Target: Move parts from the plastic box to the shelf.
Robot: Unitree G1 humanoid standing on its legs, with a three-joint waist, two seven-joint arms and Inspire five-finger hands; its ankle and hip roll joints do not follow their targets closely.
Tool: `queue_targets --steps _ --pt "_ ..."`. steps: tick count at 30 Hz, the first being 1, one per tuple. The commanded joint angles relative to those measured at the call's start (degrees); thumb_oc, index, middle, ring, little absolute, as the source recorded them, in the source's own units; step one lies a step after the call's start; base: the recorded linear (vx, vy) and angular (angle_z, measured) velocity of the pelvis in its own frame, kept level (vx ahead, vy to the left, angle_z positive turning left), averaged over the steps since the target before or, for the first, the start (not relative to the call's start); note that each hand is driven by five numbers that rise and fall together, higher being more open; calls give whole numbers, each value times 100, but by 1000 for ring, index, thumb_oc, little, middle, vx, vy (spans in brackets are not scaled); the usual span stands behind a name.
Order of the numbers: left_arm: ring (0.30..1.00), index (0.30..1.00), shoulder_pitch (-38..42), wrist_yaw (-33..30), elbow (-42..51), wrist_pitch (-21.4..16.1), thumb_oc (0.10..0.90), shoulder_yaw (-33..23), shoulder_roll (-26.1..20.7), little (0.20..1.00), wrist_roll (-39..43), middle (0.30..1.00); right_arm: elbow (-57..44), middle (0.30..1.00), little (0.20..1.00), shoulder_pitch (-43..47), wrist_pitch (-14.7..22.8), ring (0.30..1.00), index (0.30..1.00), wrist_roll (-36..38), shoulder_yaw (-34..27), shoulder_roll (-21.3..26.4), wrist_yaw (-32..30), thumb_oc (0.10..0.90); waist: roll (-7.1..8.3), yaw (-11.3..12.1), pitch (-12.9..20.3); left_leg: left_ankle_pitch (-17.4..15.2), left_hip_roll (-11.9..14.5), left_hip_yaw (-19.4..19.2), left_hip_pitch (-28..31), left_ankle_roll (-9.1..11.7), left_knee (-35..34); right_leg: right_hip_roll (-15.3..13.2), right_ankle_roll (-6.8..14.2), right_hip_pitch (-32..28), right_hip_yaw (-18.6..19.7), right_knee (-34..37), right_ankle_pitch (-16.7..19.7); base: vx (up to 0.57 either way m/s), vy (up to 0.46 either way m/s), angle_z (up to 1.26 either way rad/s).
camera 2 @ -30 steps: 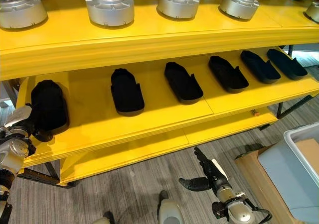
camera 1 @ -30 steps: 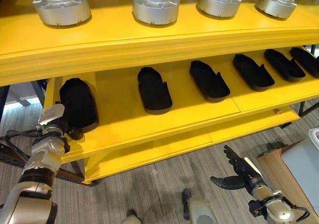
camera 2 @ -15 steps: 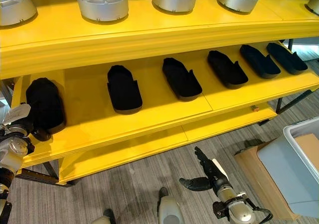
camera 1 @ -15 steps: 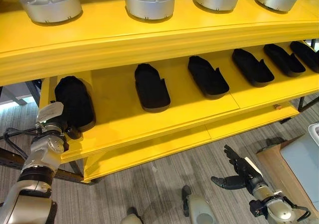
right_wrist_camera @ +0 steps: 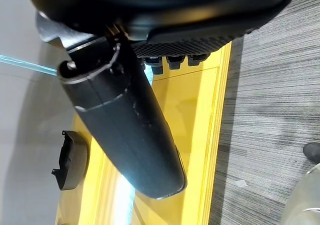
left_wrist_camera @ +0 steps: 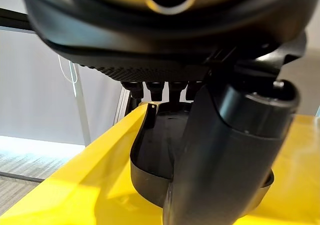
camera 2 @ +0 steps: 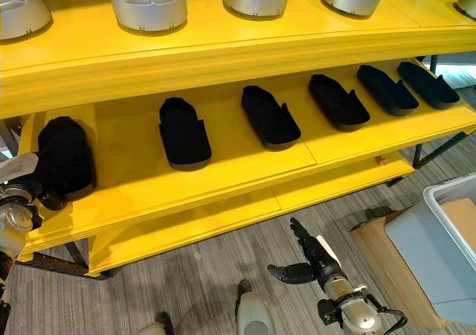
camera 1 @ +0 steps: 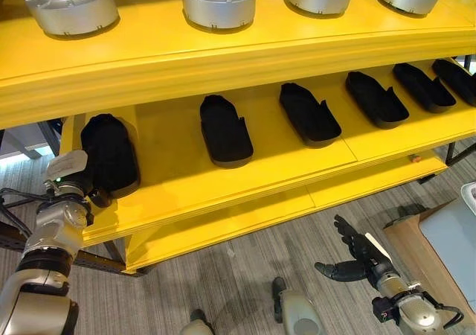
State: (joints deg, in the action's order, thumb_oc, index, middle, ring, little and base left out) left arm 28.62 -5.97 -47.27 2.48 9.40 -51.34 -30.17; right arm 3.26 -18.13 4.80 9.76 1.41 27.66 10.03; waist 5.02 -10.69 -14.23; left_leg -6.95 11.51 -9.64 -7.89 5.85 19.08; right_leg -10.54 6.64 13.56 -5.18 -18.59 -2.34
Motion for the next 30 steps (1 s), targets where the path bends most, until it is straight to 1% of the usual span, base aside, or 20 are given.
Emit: queue_targets --steps 1,9,14,30 --pt "1000 1000 505 -438 412 -10 900 -237 -923 1000 -233 1000 -294 1000 1000 53 527 1000 1000 269 -265 241 -51 900 169 66 376 -182 163 273 -671 -78 703 -236 316 -717 51 655 -58 0 0 0" --pt "1000 1000 350 -427 744 60 900 -476 -952 1000 -330 1000 -301 1000 1000 38 470 1000 1000 261 -323 229 -32 900 170 74 373 -167 180 272 -678 -73 679 -230 301 -711 41 663 -50 0 0 0" --pt "1000 1000 322 -439 787 68 900 -535 -954 1000 -355 1000 -267 1000 1000 62 458 1000 1000 250 -336 240 -32 900 165 66 377 -166 179 264 -693 -74 681 -229 301 -687 54 661 -43 0 0 0" --pt "1000 1000 457 -433 698 39 900 -419 -1145 1000 -432 1000 -296 1000 1000 55 466 1000 1000 281 -344 281 1 900 128 46 377 -172 190 264 -747 -74 738 -216 302 -629 90 637 -37 -1 0 -1"
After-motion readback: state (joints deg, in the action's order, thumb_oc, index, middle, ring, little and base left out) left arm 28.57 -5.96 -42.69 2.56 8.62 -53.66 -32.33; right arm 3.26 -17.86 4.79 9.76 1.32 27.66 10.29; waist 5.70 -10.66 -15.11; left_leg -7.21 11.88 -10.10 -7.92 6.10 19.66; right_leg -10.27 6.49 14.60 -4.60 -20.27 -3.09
